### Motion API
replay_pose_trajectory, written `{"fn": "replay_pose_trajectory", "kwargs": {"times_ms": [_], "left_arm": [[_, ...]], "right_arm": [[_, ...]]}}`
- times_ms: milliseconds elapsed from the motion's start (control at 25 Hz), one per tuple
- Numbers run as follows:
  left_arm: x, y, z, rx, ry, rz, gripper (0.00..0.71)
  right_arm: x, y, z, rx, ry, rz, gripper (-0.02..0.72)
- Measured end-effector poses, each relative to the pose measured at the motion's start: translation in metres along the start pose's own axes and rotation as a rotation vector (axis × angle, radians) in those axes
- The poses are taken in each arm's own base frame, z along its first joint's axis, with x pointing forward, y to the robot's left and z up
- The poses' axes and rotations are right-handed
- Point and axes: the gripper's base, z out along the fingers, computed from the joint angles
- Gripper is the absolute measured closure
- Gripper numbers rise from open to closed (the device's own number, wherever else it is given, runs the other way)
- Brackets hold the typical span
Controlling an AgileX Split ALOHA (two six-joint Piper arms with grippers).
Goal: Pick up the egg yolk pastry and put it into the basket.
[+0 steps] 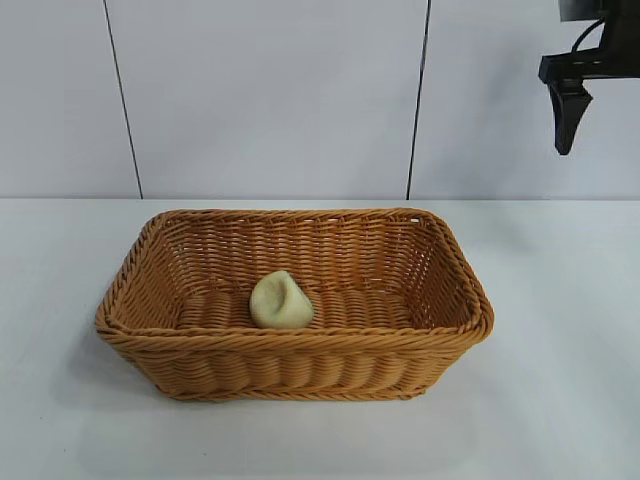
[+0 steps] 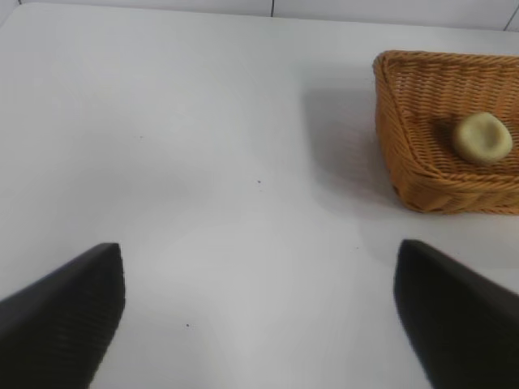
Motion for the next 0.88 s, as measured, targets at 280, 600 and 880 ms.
{"fn": "replay_pose_trajectory", "kwargs": {"times_ms": [280, 600, 880], "left_arm": [[0.0, 0.0, 0.0, 0.0, 0.0, 0.0, 0.015], [0.0, 0.0, 0.0, 0.001, 0.0, -0.001, 0.015], [0.0, 0.0, 0.0, 0.001, 0.0, -0.001, 0.015]], "right_arm": [[0.068, -0.006, -0.02, -0.009, 0.099, -0.032, 0.041], [0.167, -0.014, -0.055, -0.046, 0.126, -0.067, 0.041], [0.251, -0.02, -0.064, -0.07, 0.023, -0.122, 0.061]]}}
